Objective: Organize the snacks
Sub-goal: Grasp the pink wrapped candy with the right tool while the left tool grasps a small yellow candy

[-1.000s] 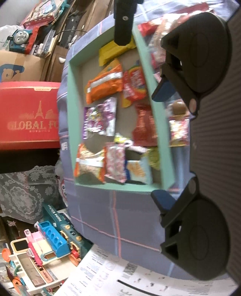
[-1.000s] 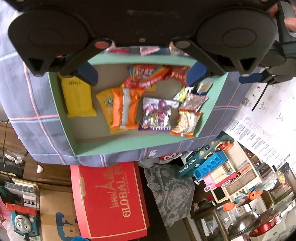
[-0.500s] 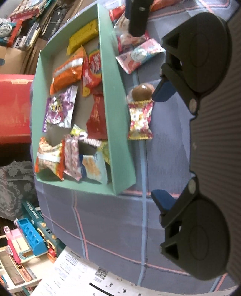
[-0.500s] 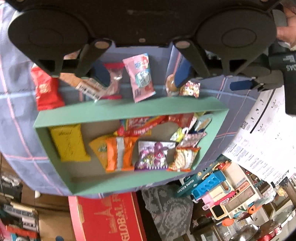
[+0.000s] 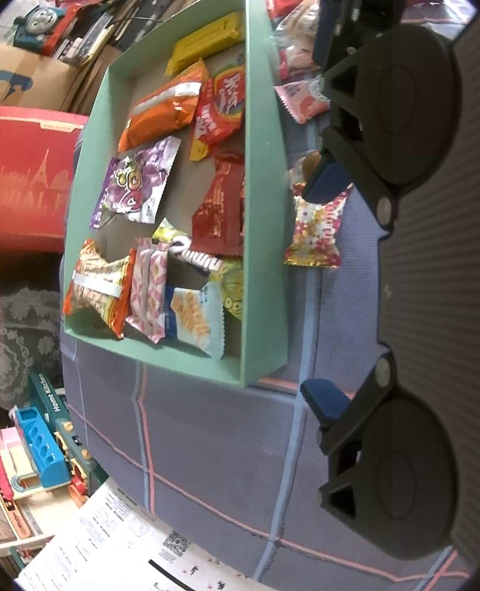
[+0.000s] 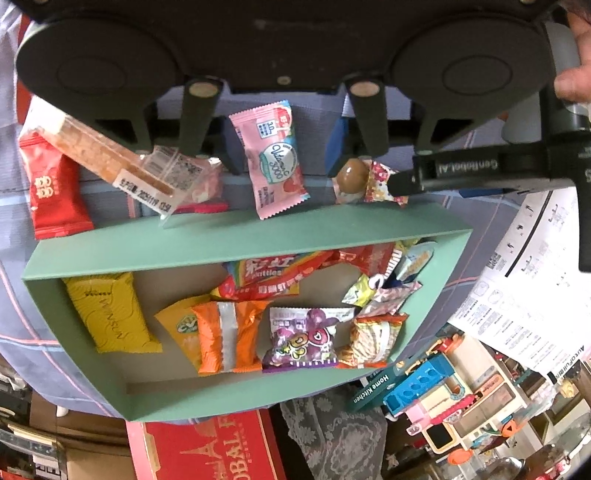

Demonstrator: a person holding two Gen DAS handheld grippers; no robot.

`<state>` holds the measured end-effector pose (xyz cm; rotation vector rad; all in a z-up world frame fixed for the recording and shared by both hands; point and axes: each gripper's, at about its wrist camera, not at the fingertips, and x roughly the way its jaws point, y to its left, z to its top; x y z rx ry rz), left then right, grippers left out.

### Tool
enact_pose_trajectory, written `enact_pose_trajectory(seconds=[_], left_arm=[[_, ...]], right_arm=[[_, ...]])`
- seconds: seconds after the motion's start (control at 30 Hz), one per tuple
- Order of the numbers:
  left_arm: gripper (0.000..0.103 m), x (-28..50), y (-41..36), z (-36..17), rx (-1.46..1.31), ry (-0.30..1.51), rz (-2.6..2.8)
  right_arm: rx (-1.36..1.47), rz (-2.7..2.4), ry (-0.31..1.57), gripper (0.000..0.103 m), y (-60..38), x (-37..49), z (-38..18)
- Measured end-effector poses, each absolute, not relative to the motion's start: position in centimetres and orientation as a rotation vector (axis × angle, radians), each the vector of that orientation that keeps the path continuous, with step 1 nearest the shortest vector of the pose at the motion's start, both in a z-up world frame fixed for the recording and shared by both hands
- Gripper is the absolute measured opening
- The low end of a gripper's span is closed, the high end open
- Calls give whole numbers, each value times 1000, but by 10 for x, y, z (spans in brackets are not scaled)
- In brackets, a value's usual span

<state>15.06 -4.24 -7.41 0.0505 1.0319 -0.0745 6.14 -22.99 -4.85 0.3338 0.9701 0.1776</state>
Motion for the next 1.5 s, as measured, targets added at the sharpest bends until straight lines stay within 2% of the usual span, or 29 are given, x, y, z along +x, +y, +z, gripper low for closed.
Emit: enact_pose_trajectory(seconds=[0.2,0.4,0.6,0.87,0.93,1.0,1.03,1.07,1.13,1.17,1.2,1.27,1.43,1.5], left_arm=[[103,152,-35,-83,49,1053,-66],[103,142,-16,-86,83,1059,-57],[103,134,3,-87,79,1066,-52],[103,145,-18,-77,42,1029,-125],[95,148,-25,-76,39,1018,-131],[77,153,-31,-80,30,1036,-145],[74,155,-32,-82,22,1047,-150],[67,154,-35,-82,35,1029,-141],[48,150,-38,-81,55,1006,-142],[32,148,-38,-80,58,994,-147],[23,148,-37,-79,54,994,-157],[23,146,-32,-78,39,998,-157],[24,137,-14,-78,32,995,-133],[30,135,-8,-78,27,1000,-127]], right_arm=[[296,178,976,41,-222,60,-52],[252,219,999,28,-208,55,-52],[201,217,993,28,-193,45,-56],[231,197,1003,28,-196,46,-56],[243,190,1000,28,-199,45,-56],[246,184,995,28,-201,42,-56],[247,183,993,28,-201,42,-56],[249,182,992,28,-201,42,-56],[247,182,990,31,-201,41,-56],[247,184,987,33,-200,41,-56],[251,189,983,39,-199,41,-56],[245,198,973,44,-195,42,-56],[104,197,935,45,-177,41,-57],[14,199,917,45,-167,38,-59]])
